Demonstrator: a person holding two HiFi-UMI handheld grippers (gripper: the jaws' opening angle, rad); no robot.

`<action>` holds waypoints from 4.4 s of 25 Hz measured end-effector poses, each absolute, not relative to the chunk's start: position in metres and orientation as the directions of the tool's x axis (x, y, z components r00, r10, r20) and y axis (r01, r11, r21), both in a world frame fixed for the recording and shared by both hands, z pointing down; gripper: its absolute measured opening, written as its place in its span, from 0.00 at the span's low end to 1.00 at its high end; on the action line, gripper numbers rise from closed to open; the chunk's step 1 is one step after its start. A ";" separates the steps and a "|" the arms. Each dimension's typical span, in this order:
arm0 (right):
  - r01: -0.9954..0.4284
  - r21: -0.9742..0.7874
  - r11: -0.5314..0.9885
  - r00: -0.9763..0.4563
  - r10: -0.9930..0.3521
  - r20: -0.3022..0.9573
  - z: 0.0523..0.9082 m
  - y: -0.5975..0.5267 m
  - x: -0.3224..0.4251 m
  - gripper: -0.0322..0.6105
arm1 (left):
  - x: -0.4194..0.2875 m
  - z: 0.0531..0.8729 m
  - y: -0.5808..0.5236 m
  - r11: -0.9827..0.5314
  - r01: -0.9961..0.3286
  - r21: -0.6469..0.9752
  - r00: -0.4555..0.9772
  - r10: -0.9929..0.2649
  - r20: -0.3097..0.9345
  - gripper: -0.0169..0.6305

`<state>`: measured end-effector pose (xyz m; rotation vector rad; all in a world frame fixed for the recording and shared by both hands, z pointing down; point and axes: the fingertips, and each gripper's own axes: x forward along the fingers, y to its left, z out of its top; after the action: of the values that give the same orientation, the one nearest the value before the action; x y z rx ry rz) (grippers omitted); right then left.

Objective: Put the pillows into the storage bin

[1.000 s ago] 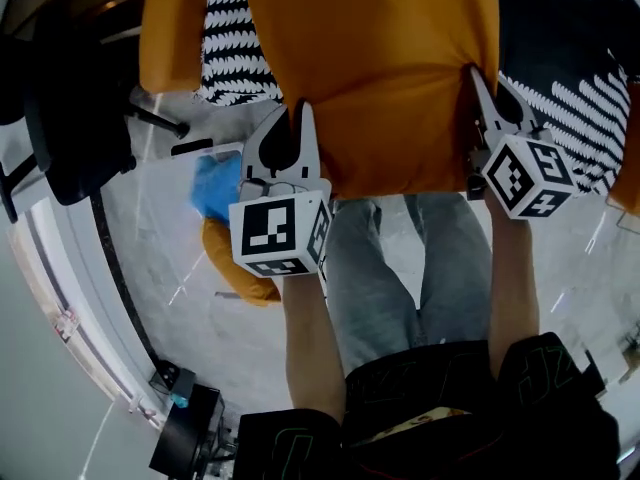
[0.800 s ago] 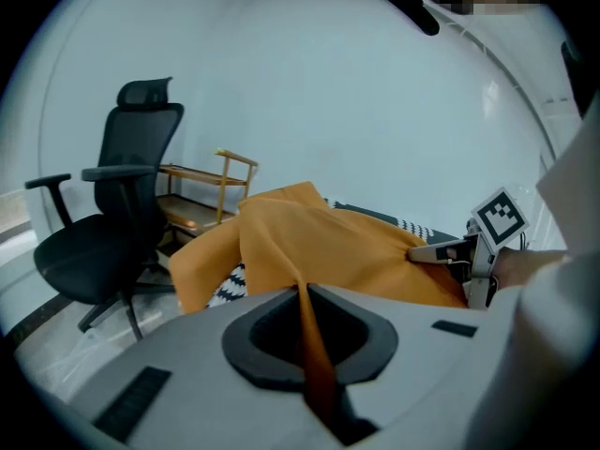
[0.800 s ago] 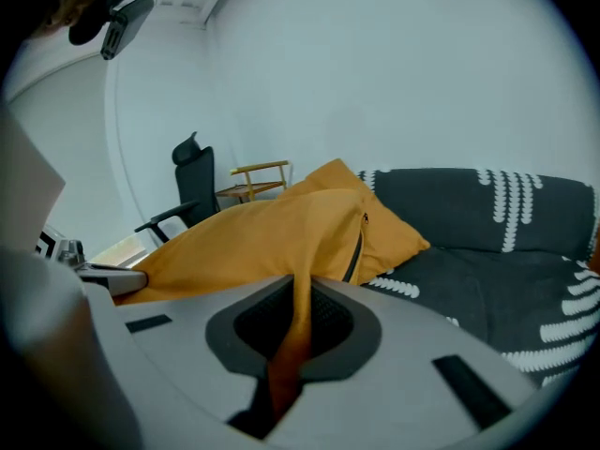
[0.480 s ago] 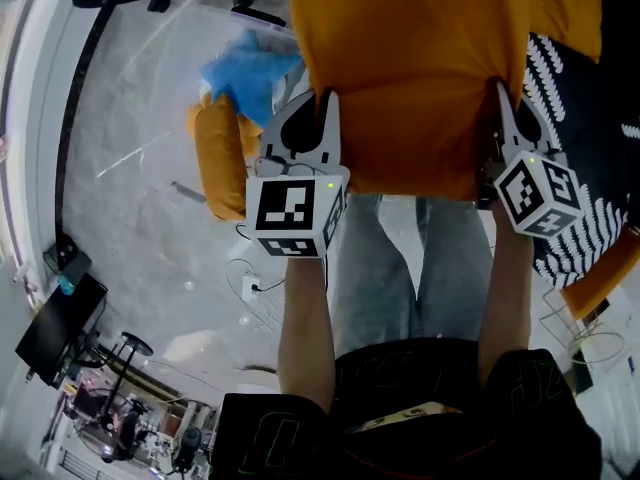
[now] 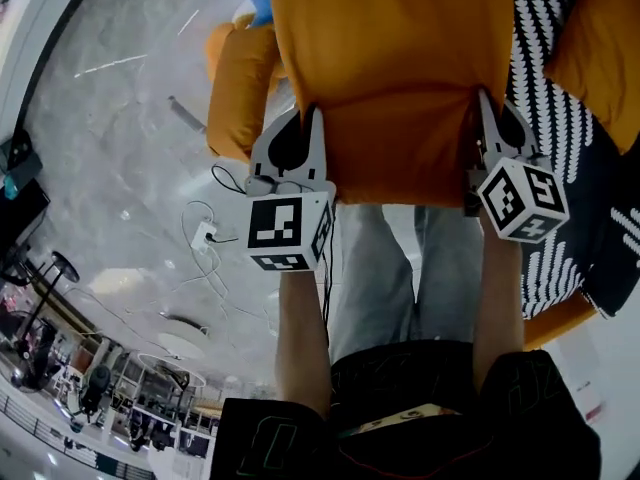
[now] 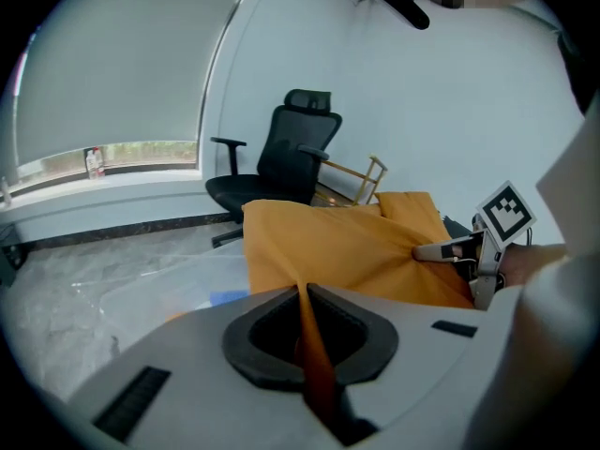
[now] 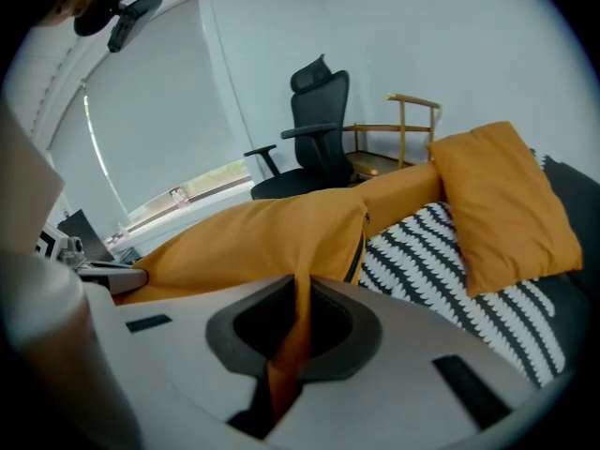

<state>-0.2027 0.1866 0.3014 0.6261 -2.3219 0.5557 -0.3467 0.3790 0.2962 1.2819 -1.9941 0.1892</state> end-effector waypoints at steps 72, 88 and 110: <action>-0.426 -0.161 0.890 -0.867 -0.350 0.356 0.035 0.200 -0.314 0.05 | -0.420 0.057 0.326 0.434 -0.871 0.233 -0.320 -0.858 0.401 0.02; -0.618 -0.076 0.783 -0.782 -0.602 0.159 -0.086 0.106 -0.172 0.05 | -0.323 -0.071 0.202 0.226 -0.970 0.089 -0.203 -0.955 0.216 0.02; -0.736 -0.071 0.673 -0.670 -0.739 -0.066 -0.193 -0.007 -0.011 0.05 | -0.185 -0.188 0.063 -0.001 -1.000 -0.007 0.001 -1.000 -0.024 0.02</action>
<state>-0.0111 -0.0072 -0.1930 1.3051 -2.9544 0.0622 -0.1847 0.0630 -0.1877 2.2379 -2.2358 -0.0188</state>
